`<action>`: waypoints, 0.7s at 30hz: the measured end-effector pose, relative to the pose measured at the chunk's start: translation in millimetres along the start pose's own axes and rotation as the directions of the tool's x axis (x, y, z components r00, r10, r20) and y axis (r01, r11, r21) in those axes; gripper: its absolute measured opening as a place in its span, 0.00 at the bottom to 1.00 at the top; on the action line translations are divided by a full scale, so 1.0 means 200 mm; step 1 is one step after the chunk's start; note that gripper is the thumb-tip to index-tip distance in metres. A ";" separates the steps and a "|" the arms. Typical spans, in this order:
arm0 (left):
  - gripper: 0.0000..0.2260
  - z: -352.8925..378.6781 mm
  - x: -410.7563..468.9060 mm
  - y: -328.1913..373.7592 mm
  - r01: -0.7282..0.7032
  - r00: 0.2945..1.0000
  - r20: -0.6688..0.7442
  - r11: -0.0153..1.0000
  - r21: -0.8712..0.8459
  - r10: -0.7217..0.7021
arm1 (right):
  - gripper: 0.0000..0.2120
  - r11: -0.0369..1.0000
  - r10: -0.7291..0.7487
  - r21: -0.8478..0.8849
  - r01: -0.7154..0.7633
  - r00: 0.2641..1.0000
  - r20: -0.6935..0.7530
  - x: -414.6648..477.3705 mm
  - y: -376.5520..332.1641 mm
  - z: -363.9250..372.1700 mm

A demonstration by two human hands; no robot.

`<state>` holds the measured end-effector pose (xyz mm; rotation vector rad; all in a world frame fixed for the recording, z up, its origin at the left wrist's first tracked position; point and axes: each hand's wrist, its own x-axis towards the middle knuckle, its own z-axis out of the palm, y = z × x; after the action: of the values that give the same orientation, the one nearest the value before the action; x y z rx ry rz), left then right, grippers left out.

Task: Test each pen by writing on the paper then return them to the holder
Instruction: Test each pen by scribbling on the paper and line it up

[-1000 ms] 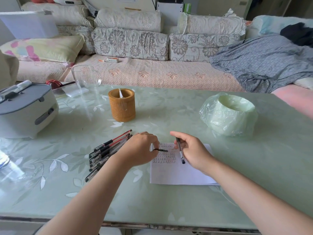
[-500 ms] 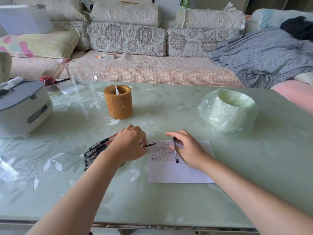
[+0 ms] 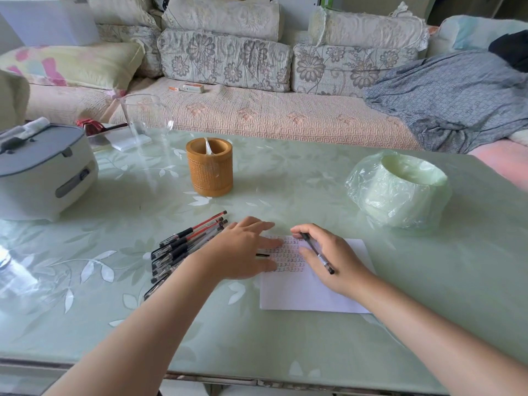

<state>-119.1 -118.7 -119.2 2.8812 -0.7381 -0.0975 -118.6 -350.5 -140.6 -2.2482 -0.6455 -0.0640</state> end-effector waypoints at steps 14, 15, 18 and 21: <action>0.22 -0.03 -0.01 -0.02 -0.012 0.996 -0.086 0.992 -0.122 0.001 | 0.10 0.966 0.083 0.253 -0.057 0.992 -0.091 0.08 -0.10 0.00; 0.21 -0.03 -0.01 -0.02 -0.013 0.996 -0.085 0.991 -0.136 0.001 | 0.10 0.940 0.112 0.333 -0.072 0.989 -0.102 0.08 -0.13 0.01; 0.20 -0.03 0.00 -0.05 0.002 0.996 -0.087 0.981 -0.192 -0.019 | 0.09 0.815 0.211 0.548 -0.188 0.977 0.022 0.08 -0.19 0.05; 0.20 -0.04 -0.01 -0.07 0.003 0.996 -0.089 0.978 -0.210 -0.023 | 0.04 0.775 0.244 0.579 -0.253 0.965 0.094 0.05 -0.21 0.10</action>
<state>-113.6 -104.9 -114.7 2.6710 -0.6505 -0.0416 -132.8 -307.6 -124.0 -1.7020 -0.3034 0.2555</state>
